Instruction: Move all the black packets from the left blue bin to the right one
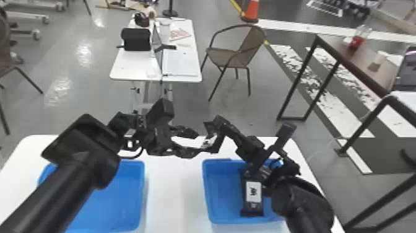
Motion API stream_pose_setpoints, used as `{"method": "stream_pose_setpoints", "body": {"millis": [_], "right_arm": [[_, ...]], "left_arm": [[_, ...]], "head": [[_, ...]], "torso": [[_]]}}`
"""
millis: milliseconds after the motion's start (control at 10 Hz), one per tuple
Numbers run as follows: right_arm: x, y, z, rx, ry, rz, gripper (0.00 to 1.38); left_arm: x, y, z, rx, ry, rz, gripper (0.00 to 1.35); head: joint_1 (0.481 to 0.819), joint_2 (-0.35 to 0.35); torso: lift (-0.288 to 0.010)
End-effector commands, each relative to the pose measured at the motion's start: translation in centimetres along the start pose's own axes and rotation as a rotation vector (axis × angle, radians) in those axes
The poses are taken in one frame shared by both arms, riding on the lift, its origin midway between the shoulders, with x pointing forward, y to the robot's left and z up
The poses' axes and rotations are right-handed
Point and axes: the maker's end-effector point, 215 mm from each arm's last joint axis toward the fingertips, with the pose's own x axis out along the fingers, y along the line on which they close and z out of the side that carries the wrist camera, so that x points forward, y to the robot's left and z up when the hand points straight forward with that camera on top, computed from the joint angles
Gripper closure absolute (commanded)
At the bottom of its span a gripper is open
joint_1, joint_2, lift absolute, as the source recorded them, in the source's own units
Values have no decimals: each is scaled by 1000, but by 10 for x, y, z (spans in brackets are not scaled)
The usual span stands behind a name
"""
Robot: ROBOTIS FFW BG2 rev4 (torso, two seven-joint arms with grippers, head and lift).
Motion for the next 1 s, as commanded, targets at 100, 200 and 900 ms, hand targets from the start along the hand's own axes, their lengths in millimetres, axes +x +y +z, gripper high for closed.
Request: {"method": "stream_pose_setpoints", "body": {"millis": [100, 200, 900], "right_arm": [[-33, -52, 26, -20, -47, -127, 1280], [-55, -79, 23, -25, -33, -187, 1280], [-199, -153, -82, 181, 157, -445, 886]], "left_arm": [[-22, -1, -28, -166, -29, 89, 121], [-51, 3, -51, -250, -41, 165, 127], [-247, -23, -155, -553, -89, 614, 128]], "head": [[695, -218], [695, -230], [695, -195]], "torso": [[0], [0], [0]]}}
